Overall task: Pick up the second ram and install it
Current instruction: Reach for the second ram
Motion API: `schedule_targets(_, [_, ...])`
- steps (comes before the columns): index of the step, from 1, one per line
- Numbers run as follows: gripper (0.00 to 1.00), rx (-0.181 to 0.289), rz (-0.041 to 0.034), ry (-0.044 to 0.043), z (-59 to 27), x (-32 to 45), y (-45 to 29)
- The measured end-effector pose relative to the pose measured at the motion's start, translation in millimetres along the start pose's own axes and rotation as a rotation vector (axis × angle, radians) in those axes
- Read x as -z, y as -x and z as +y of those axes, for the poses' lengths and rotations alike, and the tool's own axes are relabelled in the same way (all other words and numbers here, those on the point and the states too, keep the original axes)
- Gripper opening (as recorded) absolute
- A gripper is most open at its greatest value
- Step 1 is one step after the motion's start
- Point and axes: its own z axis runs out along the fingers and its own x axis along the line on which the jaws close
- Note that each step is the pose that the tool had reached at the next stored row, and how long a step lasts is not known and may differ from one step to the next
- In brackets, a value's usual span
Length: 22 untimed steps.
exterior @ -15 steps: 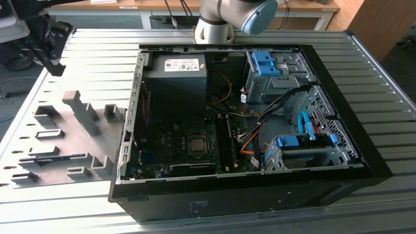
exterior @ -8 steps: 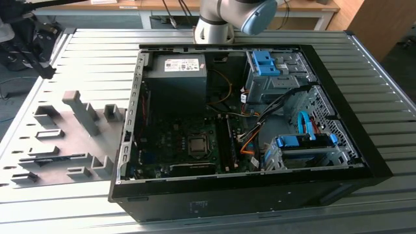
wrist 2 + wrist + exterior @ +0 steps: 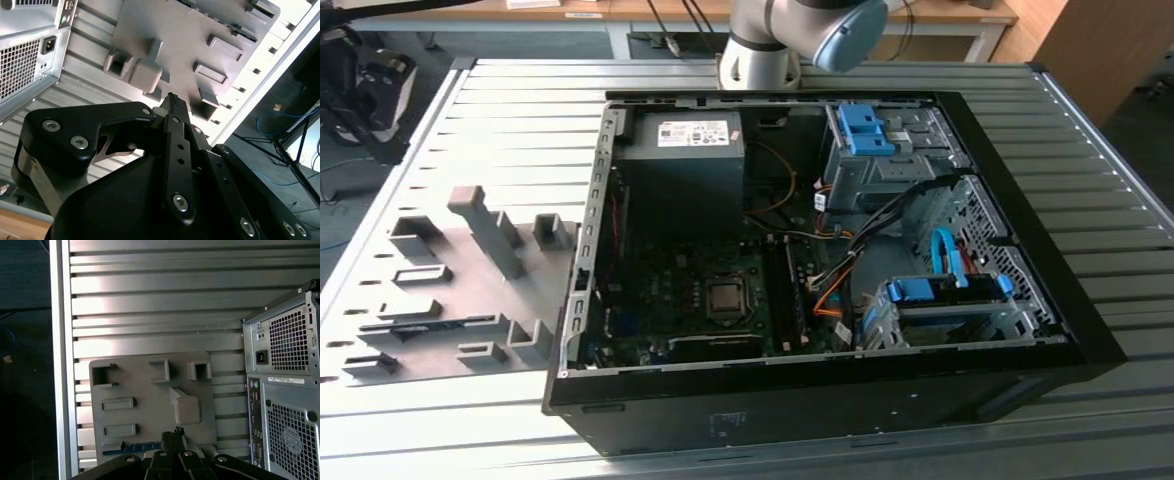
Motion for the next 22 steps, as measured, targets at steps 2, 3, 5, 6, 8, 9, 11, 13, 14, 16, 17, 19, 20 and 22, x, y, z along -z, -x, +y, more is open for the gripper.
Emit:
schedule_targets(2, [0.11,0.000,0.0001,-0.0001,-0.5,0.1,-4.3])
schedule_targets(3, [0.11,0.000,0.0001,-0.0001,-0.7,0.1,-6.3])
schedule_targets(5, [0.11,0.000,0.0002,-0.0001,-1.1,0.1,-10.3])
schedule_targets(6, [0.11,0.000,0.0001,-0.0001,-1.3,0.1,-12.3])
schedule_targets(8, [0.11,0.000,0.0001,0.0000,-1.9,0.0,-16.7])
schedule_targets(9, [0.11,0.000,0.0000,0.0000,-2.2,0.0,-19.0])
schedule_targets(11, [0.11,0.000,0.0001,-0.0001,-2.7,0.1,-23.1])
schedule_targets(13, [0.11,0.000,0.0001,-0.0001,-3.2,0.0,-26.6])
schedule_targets(14, [0.11,0.000,0.0000,0.0000,-3.4,-0.1,-28.3])
schedule_targets(16, [0.11,0.000,0.0001,-0.0001,-3.9,-0.2,-31.5])
schedule_targets(17, [0.11,0.000,0.0001,0.0000,-4.1,-0.2,-33.4])
schedule_targets(19, [0.11,0.000,0.0001,0.0000,-4.6,-0.4,-36.7])
schedule_targets(20, [0.11,0.000,0.0001,0.0000,-4.9,-0.5,-38.3])
schedule_targets(22, [0.11,0.000,0.0001,0.0000,-5.5,-0.8,-41.7])
